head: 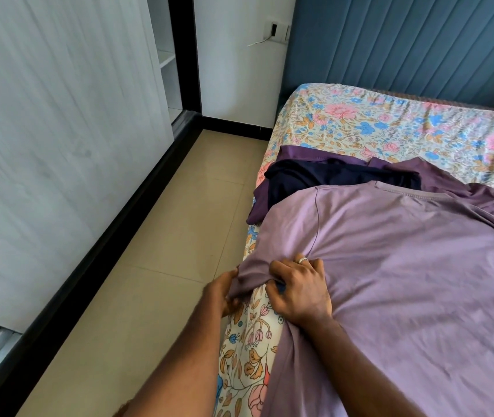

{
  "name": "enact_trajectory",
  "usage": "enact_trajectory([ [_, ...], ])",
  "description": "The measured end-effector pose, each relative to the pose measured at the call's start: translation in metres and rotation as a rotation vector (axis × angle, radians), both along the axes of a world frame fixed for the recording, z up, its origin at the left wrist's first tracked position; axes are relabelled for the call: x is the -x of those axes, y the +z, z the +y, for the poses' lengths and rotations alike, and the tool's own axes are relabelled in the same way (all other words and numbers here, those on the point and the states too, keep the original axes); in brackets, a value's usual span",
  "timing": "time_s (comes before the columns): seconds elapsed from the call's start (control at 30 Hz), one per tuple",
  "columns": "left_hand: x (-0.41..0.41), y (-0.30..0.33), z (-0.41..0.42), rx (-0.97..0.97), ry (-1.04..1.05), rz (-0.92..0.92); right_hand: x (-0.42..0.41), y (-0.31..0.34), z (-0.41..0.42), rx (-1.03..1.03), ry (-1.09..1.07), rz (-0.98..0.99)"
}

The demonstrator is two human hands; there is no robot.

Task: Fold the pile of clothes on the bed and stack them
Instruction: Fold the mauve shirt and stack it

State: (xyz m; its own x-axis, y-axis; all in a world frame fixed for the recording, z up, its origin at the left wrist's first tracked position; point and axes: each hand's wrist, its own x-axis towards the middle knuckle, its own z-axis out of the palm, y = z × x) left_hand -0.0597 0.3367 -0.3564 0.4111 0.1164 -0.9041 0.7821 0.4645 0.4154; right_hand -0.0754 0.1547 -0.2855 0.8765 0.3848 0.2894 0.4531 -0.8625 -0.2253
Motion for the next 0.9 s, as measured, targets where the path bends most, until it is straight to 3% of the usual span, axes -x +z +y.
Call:
enact_trajectory([
  [0.17,0.009,-0.014,0.003,-0.037,-0.110,0.063,0.000,-0.004,0.000,0.000,-0.006,-0.013],
  [0.3,0.001,-0.005,-0.001,-0.047,-0.128,-0.024,0.000,-0.007,-0.001,-0.024,-0.006,-0.026],
  [0.47,-0.017,-0.021,0.026,0.294,0.742,-0.449,-0.002,-0.011,-0.001,-0.043,0.002,-0.031],
  [0.53,-0.011,-0.035,0.033,0.312,0.868,-0.439,-0.002,-0.012,0.000,-0.041,0.003,-0.032],
  [0.6,-0.001,-0.055,0.036,0.321,0.903,-0.400,-0.002,-0.012,0.000,-0.041,0.002,-0.036],
  [0.7,0.002,-0.068,0.041,0.359,0.794,-0.341,-0.001,-0.012,-0.002,-0.049,0.000,-0.044],
  [0.8,-0.004,-0.063,0.053,0.267,0.660,-0.313,-0.001,-0.011,-0.001,-0.045,0.003,-0.039],
  [0.9,-0.013,-0.050,0.082,0.127,0.691,-0.326,-0.002,-0.012,-0.002,-0.044,0.001,-0.033],
])
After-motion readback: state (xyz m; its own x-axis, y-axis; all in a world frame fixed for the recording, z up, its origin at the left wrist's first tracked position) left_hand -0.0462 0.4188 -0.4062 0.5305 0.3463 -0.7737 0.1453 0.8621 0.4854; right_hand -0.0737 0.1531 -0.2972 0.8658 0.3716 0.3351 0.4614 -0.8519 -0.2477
